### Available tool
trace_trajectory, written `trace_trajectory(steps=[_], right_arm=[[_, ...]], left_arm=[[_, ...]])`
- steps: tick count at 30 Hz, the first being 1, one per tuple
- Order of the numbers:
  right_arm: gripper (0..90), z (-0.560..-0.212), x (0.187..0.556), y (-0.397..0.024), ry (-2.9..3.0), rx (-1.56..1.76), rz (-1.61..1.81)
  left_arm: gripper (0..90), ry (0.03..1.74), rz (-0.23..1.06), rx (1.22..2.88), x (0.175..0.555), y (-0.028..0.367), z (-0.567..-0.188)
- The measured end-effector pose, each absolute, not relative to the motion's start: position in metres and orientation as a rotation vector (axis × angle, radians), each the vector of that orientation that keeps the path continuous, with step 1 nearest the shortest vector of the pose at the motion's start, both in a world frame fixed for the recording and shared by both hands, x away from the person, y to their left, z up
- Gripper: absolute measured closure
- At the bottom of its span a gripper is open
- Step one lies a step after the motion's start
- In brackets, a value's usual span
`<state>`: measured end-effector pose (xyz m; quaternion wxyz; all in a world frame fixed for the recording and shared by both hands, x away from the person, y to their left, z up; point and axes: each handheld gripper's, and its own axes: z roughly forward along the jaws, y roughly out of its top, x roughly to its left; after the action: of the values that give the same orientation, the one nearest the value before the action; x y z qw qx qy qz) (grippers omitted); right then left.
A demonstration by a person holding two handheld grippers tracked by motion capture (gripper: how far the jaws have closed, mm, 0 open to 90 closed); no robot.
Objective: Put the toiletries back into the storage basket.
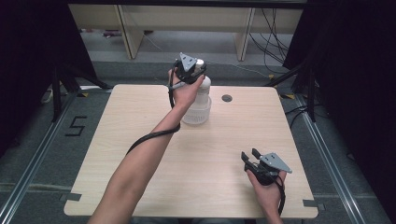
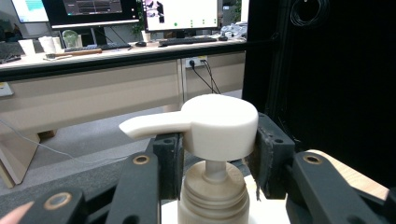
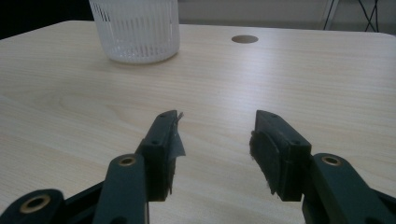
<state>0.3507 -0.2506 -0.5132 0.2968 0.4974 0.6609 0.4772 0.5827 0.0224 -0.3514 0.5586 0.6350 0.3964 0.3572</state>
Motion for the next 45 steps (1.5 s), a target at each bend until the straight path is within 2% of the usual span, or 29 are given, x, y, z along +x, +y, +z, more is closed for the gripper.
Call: trace_trajectory(steps=[16, 38, 45], right_arm=[[51.1, -0.514, 0.352, -0.250, 1.756, 1.311, 1.276], [50.6, -0.514, 0.352, -0.251, 1.773, 1.274, 1.252], [50.1, -0.514, 0.352, -0.250, 1.777, 1.289, 1.273]], left_arm=[[58.9, 0.937, 0.832, 1.521, 0.581, 0.021, -0.366], [58.2, 0.967, 0.831, 1.532, 0.577, 0.025, -0.367], [51.0, 0.994, 0.796, 1.540, 0.575, 0.026, -0.365]])
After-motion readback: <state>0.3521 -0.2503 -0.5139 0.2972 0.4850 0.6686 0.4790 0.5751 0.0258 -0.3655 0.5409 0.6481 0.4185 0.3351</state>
